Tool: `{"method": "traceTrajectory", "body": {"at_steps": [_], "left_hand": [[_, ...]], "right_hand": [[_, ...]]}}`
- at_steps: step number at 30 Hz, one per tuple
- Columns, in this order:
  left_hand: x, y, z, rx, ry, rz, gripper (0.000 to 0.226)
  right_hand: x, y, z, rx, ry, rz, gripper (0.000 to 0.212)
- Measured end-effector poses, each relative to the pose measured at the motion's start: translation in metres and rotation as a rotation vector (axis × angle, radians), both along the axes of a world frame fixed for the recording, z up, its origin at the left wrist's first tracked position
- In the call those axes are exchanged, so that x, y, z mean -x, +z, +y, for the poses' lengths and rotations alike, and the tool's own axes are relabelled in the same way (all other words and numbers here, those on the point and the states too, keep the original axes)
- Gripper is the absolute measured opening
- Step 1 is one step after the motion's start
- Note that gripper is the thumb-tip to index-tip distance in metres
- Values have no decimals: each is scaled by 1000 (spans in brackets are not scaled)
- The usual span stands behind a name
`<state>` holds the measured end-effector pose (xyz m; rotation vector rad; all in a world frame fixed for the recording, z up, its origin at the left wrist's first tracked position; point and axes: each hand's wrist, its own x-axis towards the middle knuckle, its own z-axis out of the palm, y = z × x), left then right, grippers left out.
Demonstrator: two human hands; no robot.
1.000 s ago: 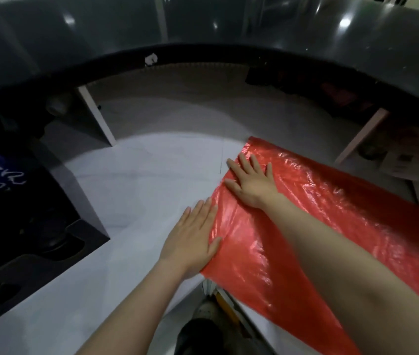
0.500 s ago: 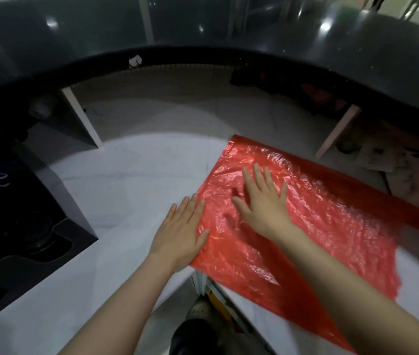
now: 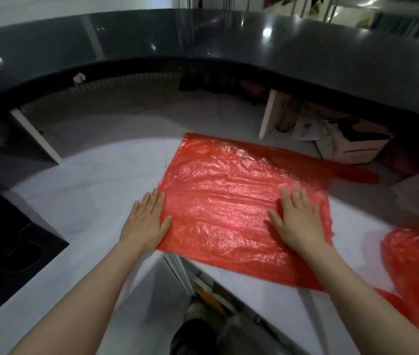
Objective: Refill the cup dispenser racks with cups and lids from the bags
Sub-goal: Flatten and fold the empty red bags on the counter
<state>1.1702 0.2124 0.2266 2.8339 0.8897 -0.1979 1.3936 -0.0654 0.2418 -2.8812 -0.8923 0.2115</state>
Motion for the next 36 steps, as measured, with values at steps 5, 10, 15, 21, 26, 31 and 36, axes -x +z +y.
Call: {"method": "traceTrajectory", "body": {"at_steps": [5,10,15,21,26,31,36], "left_hand": [[18,1,-7,7,63,-3,69],[42,-3,-9,-5,121,-3,68],[47,-5,-6,-4,123,-10,69],[56,-3,-1,-21,133,6,72],[69,-2,5,-18,136,20,71],[79,7,21,-32,208,27,73],[94,9,16,-106,156,-184,71]], "right_hand": [[98,2,45,-76,269,85,76],[111,-20,34,26,324,85,75],[83,-22,-25,-3,247,34,74],[62,-20,-72,-25,205,16,72],[58,-23,-94,-29,173,16,75],[48,-13,-76,13,197,-21,76],[41,-20,-85,41,123,-15,77]]}}
